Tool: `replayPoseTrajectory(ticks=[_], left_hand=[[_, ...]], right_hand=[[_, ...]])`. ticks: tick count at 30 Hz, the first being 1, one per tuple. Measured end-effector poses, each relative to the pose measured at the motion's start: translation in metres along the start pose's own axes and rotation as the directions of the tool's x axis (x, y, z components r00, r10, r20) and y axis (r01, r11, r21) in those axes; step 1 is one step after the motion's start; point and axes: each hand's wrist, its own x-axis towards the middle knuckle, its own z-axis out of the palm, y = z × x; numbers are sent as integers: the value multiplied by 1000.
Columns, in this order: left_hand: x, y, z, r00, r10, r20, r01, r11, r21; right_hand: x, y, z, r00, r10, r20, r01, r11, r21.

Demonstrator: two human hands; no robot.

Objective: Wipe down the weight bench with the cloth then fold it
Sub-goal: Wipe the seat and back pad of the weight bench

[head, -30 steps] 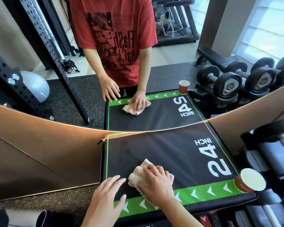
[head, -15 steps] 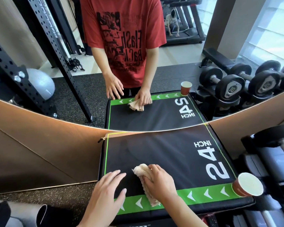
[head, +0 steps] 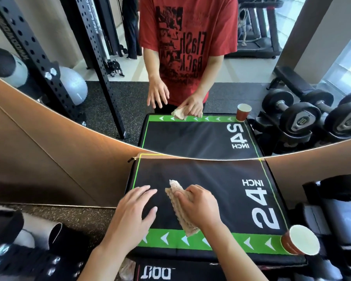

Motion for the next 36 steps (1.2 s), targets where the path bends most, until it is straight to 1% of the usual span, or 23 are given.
replayPoseTrajectory(ticks=[3,8,15,20,24,32,36], left_hand=[[-6,0,-10,999,-12,-36,12,1000,3],[-19,-8,-34,994,-44,-98,46,999,12],[-48,-48,-79,980,-76,-183,86,995,46],[-82,-88,-114,960,-132,-245,152,986,63],[-118,-122,-139,945,-202,-258,232,969,89],[-193,-187,-189,877,-351,-329,406,907,114],[-228,-214,-210,841,-402,-361,457,886,81]], right_hand=[[2,-12,-6,998,-54,-34,55,998,13],[2,-46,-8,988,-151,-35,152,988,39],[-6,-118,9,967,-256,0,256,966,42],[-25,-177,37,940,-342,21,341,939,36],[-46,-225,61,911,-411,32,411,911,26],[-91,-314,113,842,-535,71,536,844,9],[-108,-354,137,815,-571,100,574,819,5]])
